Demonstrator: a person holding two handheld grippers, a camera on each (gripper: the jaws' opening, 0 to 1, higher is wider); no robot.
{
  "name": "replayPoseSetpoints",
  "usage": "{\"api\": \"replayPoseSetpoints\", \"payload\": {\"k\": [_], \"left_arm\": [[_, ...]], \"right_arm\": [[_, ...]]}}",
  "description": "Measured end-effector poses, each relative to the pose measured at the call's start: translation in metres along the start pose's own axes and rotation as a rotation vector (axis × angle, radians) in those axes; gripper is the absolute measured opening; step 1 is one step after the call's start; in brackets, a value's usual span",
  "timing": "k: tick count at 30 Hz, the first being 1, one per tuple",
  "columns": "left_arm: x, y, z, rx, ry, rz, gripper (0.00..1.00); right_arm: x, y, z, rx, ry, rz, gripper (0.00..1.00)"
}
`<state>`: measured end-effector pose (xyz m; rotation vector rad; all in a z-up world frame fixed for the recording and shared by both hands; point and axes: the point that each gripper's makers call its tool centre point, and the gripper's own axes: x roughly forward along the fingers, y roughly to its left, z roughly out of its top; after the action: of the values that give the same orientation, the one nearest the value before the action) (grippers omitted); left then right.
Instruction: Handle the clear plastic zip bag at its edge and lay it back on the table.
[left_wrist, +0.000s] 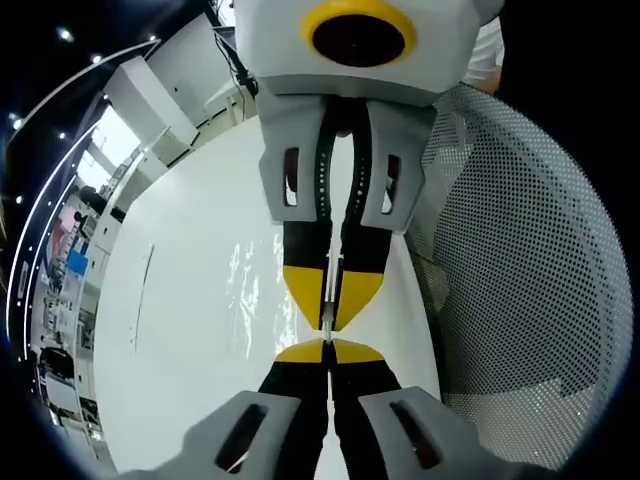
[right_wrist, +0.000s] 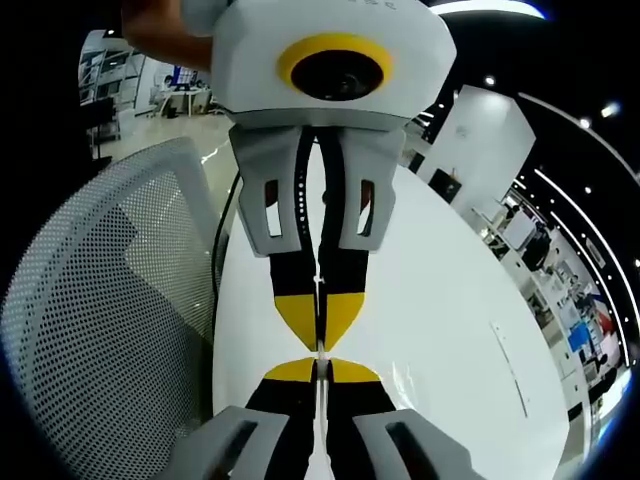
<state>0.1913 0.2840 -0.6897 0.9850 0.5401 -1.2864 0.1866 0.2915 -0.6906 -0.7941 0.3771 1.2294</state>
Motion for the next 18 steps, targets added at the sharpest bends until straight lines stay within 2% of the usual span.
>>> {"api": "replayPoseSetpoints", "payload": {"k": [18], "left_arm": [[-0.0055,0.0035,-0.006,-0.015,0.01,0.01,0.0]], "right_arm": [[-0.0075,-0.005,-0.006,0.024,0.0,-0.015,0.0]]}}
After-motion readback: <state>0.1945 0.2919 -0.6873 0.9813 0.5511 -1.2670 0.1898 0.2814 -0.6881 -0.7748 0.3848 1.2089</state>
